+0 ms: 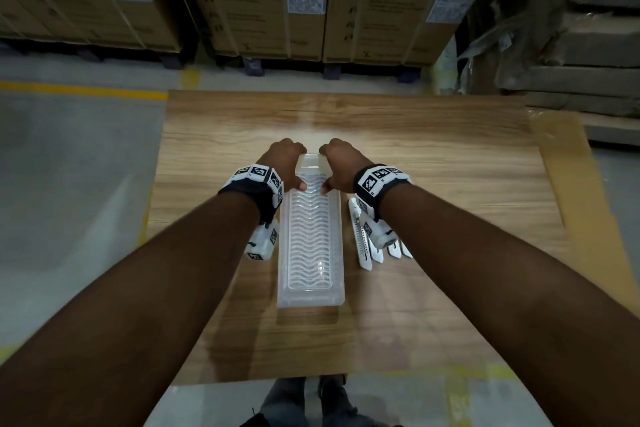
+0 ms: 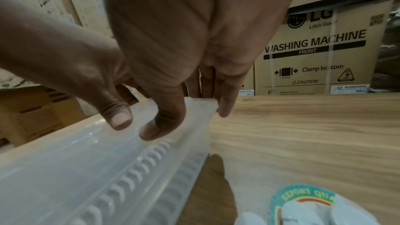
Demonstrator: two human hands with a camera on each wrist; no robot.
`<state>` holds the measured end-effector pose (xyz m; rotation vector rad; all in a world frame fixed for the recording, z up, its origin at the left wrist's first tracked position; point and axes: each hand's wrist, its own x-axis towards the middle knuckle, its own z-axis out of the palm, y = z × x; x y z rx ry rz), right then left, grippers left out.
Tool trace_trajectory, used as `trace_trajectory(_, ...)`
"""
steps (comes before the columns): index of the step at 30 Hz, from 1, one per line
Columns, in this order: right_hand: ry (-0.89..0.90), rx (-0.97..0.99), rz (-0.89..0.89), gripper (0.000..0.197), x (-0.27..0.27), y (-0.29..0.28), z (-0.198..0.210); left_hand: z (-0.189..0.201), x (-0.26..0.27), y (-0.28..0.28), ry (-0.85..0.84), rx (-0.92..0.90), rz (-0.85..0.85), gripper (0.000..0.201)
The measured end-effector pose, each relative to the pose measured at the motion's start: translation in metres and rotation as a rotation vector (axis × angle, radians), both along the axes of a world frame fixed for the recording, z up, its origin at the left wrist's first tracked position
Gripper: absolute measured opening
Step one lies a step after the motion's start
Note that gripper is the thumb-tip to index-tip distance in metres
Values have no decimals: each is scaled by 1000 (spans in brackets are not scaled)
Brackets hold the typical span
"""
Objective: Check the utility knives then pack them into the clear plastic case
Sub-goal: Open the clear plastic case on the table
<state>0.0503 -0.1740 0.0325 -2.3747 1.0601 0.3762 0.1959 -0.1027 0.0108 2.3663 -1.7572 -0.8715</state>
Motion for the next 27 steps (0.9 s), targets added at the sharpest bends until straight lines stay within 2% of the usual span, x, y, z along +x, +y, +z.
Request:
trace_trajectory(8,-47,-73,-3,80,1,-1,-1,-2,-3,3,-17,-106,56,81)
trace_trajectory(12,-31,-39,-20,81,2,-1,-3,0,-4,5,10,-59,50,84)
trace_trajectory(18,-114,45,-146,102,-9,6,-9,-4,-8,25,63,-116,129,92)
trace_trajectory(23,-213,78,-343,88,-37,27,-16,-8,-14,56,159,-184,345,90)
trace_trajectory(25,-178,94,-423,79,-50,39,-25,-13,-18,72,162,-121,402,82)
trace_trajectory(27,-108,117,-455,58,-61,53,-33,-18,-24,89,131,-9,407,69)
